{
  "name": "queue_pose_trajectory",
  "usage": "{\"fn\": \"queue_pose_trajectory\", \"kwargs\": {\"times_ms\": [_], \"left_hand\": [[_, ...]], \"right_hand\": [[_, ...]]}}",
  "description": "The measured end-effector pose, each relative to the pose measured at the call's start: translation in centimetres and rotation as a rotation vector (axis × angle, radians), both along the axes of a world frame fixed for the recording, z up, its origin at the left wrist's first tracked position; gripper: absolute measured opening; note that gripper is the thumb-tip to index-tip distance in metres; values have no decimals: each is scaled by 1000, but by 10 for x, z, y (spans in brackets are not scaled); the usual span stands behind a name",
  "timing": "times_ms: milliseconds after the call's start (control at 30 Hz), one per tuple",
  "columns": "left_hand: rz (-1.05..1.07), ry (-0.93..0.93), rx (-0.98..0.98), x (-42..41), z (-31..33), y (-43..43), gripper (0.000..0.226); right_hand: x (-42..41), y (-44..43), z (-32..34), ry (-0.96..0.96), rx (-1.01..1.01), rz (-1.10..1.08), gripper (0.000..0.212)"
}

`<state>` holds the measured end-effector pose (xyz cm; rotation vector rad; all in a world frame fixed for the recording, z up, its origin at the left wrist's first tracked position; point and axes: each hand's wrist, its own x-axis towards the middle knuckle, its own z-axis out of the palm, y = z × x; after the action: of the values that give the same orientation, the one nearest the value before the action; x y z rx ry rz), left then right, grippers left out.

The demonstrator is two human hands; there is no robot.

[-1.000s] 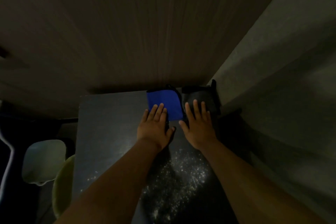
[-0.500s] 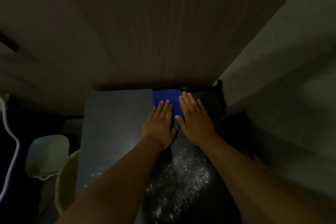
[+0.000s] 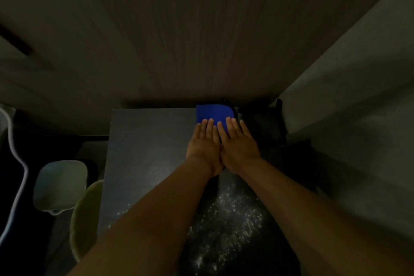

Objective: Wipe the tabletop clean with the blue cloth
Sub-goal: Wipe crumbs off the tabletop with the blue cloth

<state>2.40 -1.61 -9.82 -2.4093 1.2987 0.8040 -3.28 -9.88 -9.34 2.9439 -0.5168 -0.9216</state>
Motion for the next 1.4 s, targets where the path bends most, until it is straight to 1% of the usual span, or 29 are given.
{"fn": "queue_pose_trajectory", "kwargs": {"times_ms": [133,267,367,533,633,800,933,1067,1167,1233,1333,1400], "left_hand": [[-11,-1,-6,6,2,5,98],[-18,26,-9,12,7,9,91],[-17,41,-6,15,13,11,88],[-6,49,2,21,14,15,91],[2,40,34,27,14,24,94],[35,22,48,45,18,50,85],[23,11,37,52,18,60,88],[34,17,19,53,18,60,85],[32,21,14,54,17,62,91],[36,21,15,55,17,65,93],[51,7,12,59,15,75,86],[55,-2,16,64,14,84,86]], "right_hand": [[6,7,5,51,-3,-19,72],[12,11,10,72,37,-75,72],[16,13,6,77,98,-146,74],[18,19,0,41,191,-236,79],[24,29,0,36,216,-232,83],[44,53,1,20,228,-214,73],[55,61,7,77,189,-214,71],[56,61,9,98,190,-232,69],[58,64,6,104,171,-239,74],[59,68,3,98,162,-236,76],[61,77,0,71,175,-218,72],[66,84,1,56,180,-201,70]]}}
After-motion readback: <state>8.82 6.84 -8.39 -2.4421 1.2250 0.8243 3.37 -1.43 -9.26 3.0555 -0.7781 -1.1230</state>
